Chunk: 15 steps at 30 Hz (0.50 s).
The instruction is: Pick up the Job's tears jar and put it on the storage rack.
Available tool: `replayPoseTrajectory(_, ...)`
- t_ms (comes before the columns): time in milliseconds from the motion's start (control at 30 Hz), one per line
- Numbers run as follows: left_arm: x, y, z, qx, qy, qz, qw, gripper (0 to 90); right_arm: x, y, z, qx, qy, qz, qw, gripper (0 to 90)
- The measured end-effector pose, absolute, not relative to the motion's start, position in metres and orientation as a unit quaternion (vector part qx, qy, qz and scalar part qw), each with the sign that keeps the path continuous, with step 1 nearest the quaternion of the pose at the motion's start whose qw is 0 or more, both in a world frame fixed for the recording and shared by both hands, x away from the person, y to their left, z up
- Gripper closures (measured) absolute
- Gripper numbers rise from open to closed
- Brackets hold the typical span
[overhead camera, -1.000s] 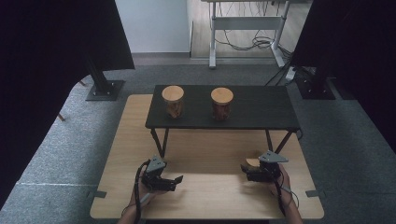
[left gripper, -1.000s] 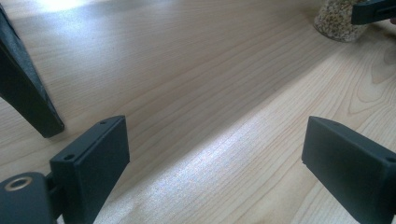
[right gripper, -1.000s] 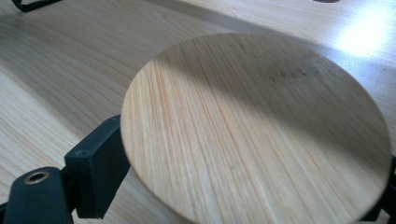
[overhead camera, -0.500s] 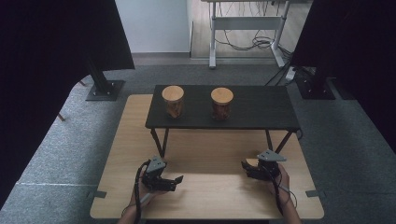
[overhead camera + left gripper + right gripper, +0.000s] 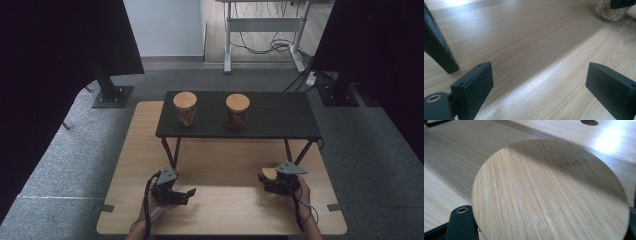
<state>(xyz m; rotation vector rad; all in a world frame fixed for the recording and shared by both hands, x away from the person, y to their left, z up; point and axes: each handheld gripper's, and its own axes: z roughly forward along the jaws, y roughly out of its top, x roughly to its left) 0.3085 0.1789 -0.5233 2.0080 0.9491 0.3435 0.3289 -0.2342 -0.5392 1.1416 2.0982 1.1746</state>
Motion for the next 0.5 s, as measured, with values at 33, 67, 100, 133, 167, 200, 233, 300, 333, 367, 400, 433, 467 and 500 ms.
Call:
replayPoseTrajectory(33, 0.308, 0.179, -0.523, 0.805, 0.381, 0.138, 0.433, 7.2, 0.328, -0.234, -0.538, 0.416, 0.766, 0.430, 0.237, 24.7)
replayPoseTrajectory(67, 0.308, 0.179, -0.523, 0.805, 0.381, 0.138, 0.433, 7.2, 0.326, -0.234, -0.537, 0.414, 0.765, 0.432, 0.238, 24.7)
replayPoseTrajectory(100, 0.308, 0.179, -0.523, 0.805, 0.381, 0.138, 0.433, 7.2, 0.325, -0.235, -0.536, 0.413, 0.765, 0.434, 0.238, 24.7)
replayPoseTrajectory(133, 0.308, 0.179, -0.523, 0.805, 0.381, 0.138, 0.434, 7.2, 0.324, -0.235, -0.535, 0.412, 0.764, 0.436, 0.237, 24.7)
replayPoseTrajectory(167, 0.308, 0.179, -0.523, 0.805, 0.381, 0.139, 0.434, 7.2, 0.323, -0.235, -0.533, 0.412, 0.763, 0.438, 0.236, 24.7)
replayPoseTrajectory(200, 0.308, 0.179, -0.523, 0.804, 0.381, 0.139, 0.434, 7.2, 0.322, -0.235, -0.532, 0.410, 0.763, 0.440, 0.236, 24.7)
replayPoseTrajectory(233, 0.308, 0.179, -0.523, 0.804, 0.381, 0.139, 0.434, 7.2, 0.321, -0.235, -0.532, 0.408, 0.763, 0.441, 0.237, 24.7)
replayPoseTrajectory(300, 0.308, 0.180, -0.522, 0.804, 0.381, 0.139, 0.434, 7.2, 0.319, -0.235, -0.530, 0.407, 0.763, 0.443, 0.236, 24.7)
replayPoseTrajectory(333, 0.308, 0.180, -0.522, 0.804, 0.381, 0.139, 0.434, 7.2, 0.318, -0.234, -0.529, 0.405, 0.764, 0.443, 0.236, 24.7)
replayPoseTrajectory(367, 0.309, 0.180, -0.522, 0.804, 0.381, 0.139, 0.434, 7.2, 0.318, -0.234, -0.529, 0.404, 0.764, 0.444, 0.236, 24.7)
replayPoseTrajectory(400, 0.309, 0.180, -0.522, 0.804, 0.382, 0.139, 0.434, 7.2, 0.317, -0.234, -0.528, 0.404, 0.764, 0.444, 0.235, 24.7)
replayPoseTrajectory(433, 0.309, 0.180, -0.522, 0.804, 0.382, 0.139, 0.434, 7.2, 0.317, -0.234, -0.528, 0.403, 0.764, 0.445, 0.235, 24.7)
replayPoseTrajectory(467, 0.309, 0.180, -0.522, 0.804, 0.382, 0.139, 0.435, 7.2, 0.316, -0.233, -0.528, 0.402, 0.765, 0.445, 0.236, 24.7)
replayPoseTrajectory(500, 0.309, 0.180, -0.522, 0.804, 0.381, 0.139, 0.434, 7.2, 0.316, -0.233, -0.528, 0.401, 0.765, 0.446, 0.236, 24.7)
